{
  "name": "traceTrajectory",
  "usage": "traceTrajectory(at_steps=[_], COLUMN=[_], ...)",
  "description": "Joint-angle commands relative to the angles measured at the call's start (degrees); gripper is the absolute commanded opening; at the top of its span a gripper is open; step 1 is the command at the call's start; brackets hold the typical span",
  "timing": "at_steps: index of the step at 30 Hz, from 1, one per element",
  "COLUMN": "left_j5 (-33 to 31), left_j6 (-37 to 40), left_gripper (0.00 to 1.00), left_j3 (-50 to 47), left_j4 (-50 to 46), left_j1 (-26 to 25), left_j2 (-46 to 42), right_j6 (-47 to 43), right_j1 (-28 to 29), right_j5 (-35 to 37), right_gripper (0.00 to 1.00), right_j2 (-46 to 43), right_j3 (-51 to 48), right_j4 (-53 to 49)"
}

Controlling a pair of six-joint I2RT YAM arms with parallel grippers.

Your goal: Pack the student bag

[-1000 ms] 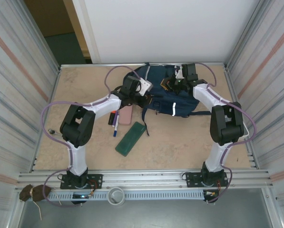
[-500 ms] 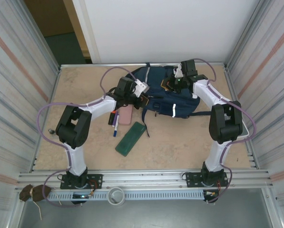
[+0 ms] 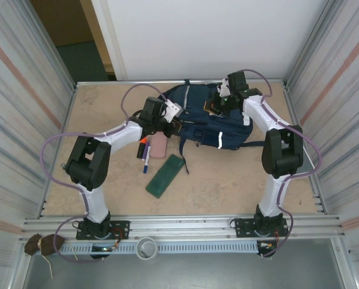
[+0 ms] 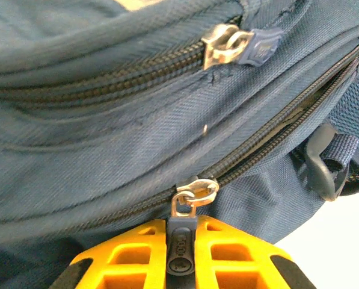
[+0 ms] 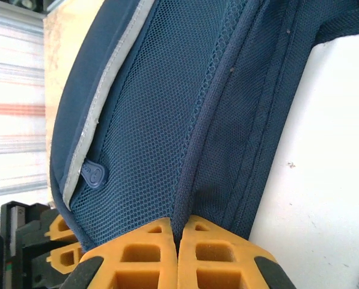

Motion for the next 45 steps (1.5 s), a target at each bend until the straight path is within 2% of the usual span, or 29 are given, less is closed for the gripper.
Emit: traceTrajectory(at_steps=[1,3,7,12,19,24,33,37,40,45], left_j5=[0.63,2.24,1.53,0.37,-0.42,-0.42,-0.54,-0.80,-1.37,-7.12], left_j6=[-2.71,-4.03,-5.70,-8.54,-9.02,-9.39,-8.96,-8.69,-8.14,-5.31], left_gripper=[0.00,0.00,0.00,0.00,0.00,0.00,0.00,0.00,0.00,0.00], left_j3=[-1.78,-1.25,3.01,5.96,7.20,6.77,6.57,6.31,6.13,6.39], left_j4=[2.81,3.61,2.04,1.74,0.97,1.11,0.57,0.28,-0.12,-3.14], left_j1=[0.11,-1.36,-4.81,-7.59,-10.22,-11.16,-11.96,-12.02,-12.05,-11.90], left_j2=[-3.33,-3.11,-0.71,0.91,1.51,1.23,0.79,0.55,0.36,-0.06], right_j6=[-3.22,-3.08,-4.10,-6.32,-5.22,-3.38,-3.93,-5.89,-7.01,-9.47], right_j1=[0.03,-0.06,-1.29,-1.85,-0.57,3.47,8.07,9.30,9.33,8.33], right_j5=[-0.35,-0.42,2.26,8.78,14.79,15.42,22.50,29.10,31.43,32.61], right_gripper=[0.07,0.16,0.31,0.43,0.55,0.58,0.58,0.55,0.48,0.22], right_j2=[0.58,0.81,-1.52,-9.41,-23.85,-28.27,-21.77,-19.77,-19.58,-20.19], right_j3=[3.35,4.26,3.83,-3.19,-22.35,-33.13,-33.65,-32.53,-33.07,-33.24], right_j4=[-0.50,-0.58,-2.18,-3.23,0.49,5.66,8.99,8.04,9.33,8.97])
